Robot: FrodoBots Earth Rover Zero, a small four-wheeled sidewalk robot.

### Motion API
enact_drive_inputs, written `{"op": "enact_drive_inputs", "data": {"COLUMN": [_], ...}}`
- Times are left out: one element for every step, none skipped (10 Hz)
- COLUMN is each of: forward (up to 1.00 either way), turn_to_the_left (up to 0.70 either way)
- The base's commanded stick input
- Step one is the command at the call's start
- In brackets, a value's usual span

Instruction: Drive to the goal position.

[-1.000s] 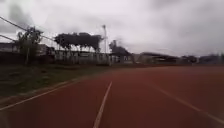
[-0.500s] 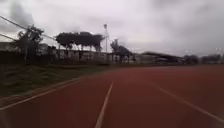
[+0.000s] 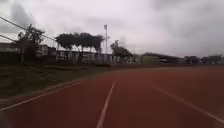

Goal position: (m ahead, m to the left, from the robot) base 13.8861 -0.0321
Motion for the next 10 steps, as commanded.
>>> {"op": "enact_drive_inputs", "data": {"forward": [0.50, 0.50, 0.50, 0.50, 0.50, 0.50, 0.50, 0.50, 0.50, 0.50], "turn_to_the_left": [0.00, 0.00, 0.00, 0.00, 0.00, 0.00, 0.00, 0.00, 0.00, 0.00]}}
